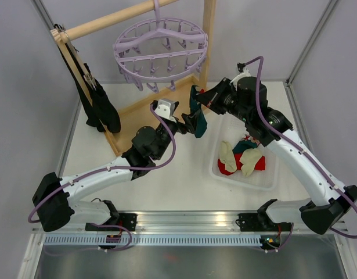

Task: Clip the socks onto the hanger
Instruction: Pick up the sock from the bin.

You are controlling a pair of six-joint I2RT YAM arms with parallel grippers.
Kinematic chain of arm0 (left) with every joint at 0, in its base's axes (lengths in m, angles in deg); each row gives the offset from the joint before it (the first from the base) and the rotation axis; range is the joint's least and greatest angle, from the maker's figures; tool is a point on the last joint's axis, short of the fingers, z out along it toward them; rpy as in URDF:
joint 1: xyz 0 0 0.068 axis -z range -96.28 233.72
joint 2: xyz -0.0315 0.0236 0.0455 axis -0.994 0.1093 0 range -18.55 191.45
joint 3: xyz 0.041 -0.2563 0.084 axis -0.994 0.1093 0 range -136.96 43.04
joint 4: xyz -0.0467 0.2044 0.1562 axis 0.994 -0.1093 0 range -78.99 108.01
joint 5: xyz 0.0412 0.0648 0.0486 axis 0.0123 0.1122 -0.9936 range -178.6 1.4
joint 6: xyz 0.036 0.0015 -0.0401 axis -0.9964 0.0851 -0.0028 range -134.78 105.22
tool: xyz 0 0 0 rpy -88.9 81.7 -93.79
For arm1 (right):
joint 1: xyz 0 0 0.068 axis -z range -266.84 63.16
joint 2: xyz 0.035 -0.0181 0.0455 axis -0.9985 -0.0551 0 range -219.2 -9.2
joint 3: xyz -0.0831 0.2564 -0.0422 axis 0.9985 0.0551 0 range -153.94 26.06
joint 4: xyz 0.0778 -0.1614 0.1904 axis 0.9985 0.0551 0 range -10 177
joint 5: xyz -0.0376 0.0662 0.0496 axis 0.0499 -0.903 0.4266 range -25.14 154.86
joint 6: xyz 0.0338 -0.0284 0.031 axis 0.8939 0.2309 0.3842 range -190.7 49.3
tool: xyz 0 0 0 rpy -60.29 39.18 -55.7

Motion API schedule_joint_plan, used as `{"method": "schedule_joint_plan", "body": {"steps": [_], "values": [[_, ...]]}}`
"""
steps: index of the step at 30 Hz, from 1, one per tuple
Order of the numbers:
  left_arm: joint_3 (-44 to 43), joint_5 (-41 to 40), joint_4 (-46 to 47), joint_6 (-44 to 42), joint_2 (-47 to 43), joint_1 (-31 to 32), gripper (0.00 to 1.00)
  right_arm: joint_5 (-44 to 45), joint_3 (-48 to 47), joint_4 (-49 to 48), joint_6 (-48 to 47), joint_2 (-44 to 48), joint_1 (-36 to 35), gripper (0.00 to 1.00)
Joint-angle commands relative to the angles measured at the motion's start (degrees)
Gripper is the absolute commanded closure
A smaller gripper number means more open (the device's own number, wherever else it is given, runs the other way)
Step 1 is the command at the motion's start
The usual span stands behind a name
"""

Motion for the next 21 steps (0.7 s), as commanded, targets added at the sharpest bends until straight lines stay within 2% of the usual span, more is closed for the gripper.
{"method": "schedule_joint_plan", "body": {"steps": [1, 17, 21], "values": [[0.11, -0.75, 3.41, -2.61, -0.71, 0.12, 0.12, 0.48, -3.11, -2.92, 1.97, -1.04, -1.04, 1.00], [0.55, -1.72, 4.38, -2.08, -0.62, 0.04, 0.13, 1.80, -1.63, -4.23, 2.32, -0.43, -3.51, 1.00], [0.64, -1.63, 4.38, -1.91, -0.44, 0.12, 0.18, 1.80, -1.45, -4.59, 2.67, -0.69, -3.94, 1.00]]}}
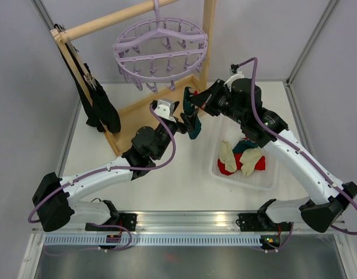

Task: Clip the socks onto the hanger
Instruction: Pick up the sock from the bin.

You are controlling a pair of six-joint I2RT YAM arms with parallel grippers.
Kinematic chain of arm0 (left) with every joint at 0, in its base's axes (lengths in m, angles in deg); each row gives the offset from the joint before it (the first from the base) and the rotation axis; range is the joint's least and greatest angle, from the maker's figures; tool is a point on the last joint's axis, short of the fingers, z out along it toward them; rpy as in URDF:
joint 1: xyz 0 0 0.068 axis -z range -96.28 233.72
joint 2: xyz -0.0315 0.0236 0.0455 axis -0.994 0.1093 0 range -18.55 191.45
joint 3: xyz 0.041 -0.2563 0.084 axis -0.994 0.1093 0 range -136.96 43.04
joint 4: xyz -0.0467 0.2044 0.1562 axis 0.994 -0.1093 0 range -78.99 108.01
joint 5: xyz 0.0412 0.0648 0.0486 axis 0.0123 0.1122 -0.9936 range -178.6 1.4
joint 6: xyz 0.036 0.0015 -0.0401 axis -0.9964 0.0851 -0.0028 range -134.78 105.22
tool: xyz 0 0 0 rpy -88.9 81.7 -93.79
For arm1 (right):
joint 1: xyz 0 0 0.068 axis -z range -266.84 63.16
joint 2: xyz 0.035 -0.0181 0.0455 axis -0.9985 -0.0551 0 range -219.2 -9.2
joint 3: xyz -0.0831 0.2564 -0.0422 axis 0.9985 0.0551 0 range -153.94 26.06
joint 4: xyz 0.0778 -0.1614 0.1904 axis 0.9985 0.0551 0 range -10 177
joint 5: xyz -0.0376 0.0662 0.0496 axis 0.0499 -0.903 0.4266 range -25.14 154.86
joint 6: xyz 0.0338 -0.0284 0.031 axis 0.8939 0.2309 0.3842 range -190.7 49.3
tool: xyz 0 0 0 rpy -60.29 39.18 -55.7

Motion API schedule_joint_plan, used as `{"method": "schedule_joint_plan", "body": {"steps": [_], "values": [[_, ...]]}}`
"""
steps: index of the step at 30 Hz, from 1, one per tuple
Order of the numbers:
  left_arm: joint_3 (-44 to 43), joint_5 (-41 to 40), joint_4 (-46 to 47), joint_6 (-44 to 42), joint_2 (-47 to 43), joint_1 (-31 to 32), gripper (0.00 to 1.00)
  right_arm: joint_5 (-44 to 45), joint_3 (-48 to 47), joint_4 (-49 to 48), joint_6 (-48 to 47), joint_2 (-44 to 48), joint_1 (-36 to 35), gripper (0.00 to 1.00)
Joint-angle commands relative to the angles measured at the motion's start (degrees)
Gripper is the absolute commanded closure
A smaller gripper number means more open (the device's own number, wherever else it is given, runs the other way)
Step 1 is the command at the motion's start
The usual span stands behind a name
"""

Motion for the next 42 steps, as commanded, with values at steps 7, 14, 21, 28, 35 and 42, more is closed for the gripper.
{"method": "schedule_joint_plan", "body": {"steps": [7, 14, 21, 28, 35, 42], "values": [[1.04, -1.41, 3.71, -1.18, -0.68, 0.12, 0.51, 0.84, -1.12, -3.39, 1.21, 0.45, -1.20, 1.00], [1.48, -2.56, 4.49, -1.45, -1.12, 0.12, 0.51, 0.84, -0.33, -3.56, 1.30, 0.80, -1.81, 1.00], [1.30, -2.82, 4.67, -1.80, -1.30, 0.12, 0.52, 0.84, 0.55, -4.18, 1.47, 0.89, -2.16, 1.00], [1.91, -4.31, 4.85, -2.32, -1.91, 0.12, 0.79, 1.98, 0.99, -4.53, 1.47, 0.80, -2.51, 1.00], [2.35, -4.75, 4.94, -5.05, -2.79, 0.12, 0.98, 2.24, 1.69, -4.18, 0.33, 0.10, -3.31, 0.83], [5.34, -5.63, 3.09, -4.09, -6.65, 0.12, 0.98, 6.55, -0.50, -2.16, -2.83, 0.27, -3.31, 0.44]]}}
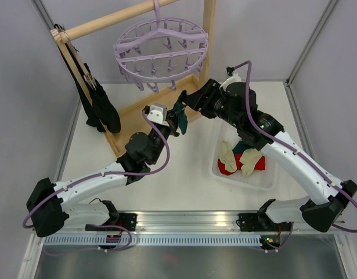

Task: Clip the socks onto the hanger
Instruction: Pick up the sock from the bin.

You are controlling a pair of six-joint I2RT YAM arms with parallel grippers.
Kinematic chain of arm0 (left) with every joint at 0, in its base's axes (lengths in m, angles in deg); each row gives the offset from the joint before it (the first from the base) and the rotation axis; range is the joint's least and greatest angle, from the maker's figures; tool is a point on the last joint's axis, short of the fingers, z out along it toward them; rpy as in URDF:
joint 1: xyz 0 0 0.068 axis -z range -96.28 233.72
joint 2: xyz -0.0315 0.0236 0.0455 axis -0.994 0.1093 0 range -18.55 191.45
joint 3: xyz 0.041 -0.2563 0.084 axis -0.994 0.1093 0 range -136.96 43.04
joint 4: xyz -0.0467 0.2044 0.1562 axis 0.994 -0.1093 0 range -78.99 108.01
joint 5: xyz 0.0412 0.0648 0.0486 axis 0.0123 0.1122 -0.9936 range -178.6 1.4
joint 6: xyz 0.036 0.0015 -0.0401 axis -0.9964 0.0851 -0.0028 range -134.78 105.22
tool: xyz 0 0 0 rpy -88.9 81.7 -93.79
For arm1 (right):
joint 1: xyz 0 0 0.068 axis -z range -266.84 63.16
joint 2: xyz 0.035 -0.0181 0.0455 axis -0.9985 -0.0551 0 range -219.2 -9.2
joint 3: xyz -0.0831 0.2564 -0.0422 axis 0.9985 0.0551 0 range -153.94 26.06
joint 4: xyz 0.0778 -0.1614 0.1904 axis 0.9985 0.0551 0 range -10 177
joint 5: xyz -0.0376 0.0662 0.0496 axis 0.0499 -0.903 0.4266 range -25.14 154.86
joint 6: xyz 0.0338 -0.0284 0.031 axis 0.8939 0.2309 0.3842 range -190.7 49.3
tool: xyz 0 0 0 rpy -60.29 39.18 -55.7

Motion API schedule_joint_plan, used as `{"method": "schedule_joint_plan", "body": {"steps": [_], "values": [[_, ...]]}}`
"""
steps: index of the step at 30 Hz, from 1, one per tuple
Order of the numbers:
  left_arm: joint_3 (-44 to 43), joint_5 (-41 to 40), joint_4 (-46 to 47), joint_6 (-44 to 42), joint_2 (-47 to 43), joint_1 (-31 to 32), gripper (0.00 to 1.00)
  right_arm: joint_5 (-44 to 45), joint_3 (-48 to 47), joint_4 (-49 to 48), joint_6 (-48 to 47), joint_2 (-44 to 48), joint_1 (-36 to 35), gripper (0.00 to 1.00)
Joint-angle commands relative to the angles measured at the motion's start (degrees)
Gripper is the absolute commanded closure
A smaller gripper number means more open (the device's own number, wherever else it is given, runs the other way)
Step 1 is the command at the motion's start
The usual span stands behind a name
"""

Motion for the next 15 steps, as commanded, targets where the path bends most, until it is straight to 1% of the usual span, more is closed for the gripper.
{"method": "schedule_joint_plan", "body": {"steps": [1, 3, 4, 7, 10, 11, 14, 15], "values": [[2.08, -1.94, 1.13, -0.33, -3.95, 0.10, 0.98, 4.43, -2.38, 0.68, -3.03, 0.36, -0.31, 0.42], [4.71, -2.64, 0.42, 0.64, -6.75, 0.01, 0.98, 6.45, -3.70, 1.22, -4.18, 0.80, -0.31, 0.40], [5.60, -3.17, -0.19, 2.82, -7.64, 0.10, 0.98, 7.07, -4.05, 1.22, -4.88, 0.97, -0.31, 0.39], [8.59, -5.10, -3.35, 5.74, -12.11, 0.01, 0.98, 9.18, -5.20, 1.30, -7.60, 1.50, -0.31, 0.38], [10.61, -5.81, -8.09, 8.89, -16.76, 0.10, 0.98, 11.47, -6.87, 0.61, -12.78, 1.15, -0.31, 0.37], [10.70, -5.81, -11.50, 9.95, -17.66, 0.01, 0.98, 11.99, -7.04, 0.08, -15.66, 0.89, -0.40, 0.37], [10.53, -6.51, -17.05, 13.56, -21.70, 0.10, 0.98, 12.70, -7.57, -2.03, -22.17, -0.25, -0.48, 0.37], [10.44, -6.86, -20.64, 15.13, -22.75, 0.10, 0.98, 12.44, -7.49, -2.82, -24.29, -0.43, -0.75, 0.37]]}}
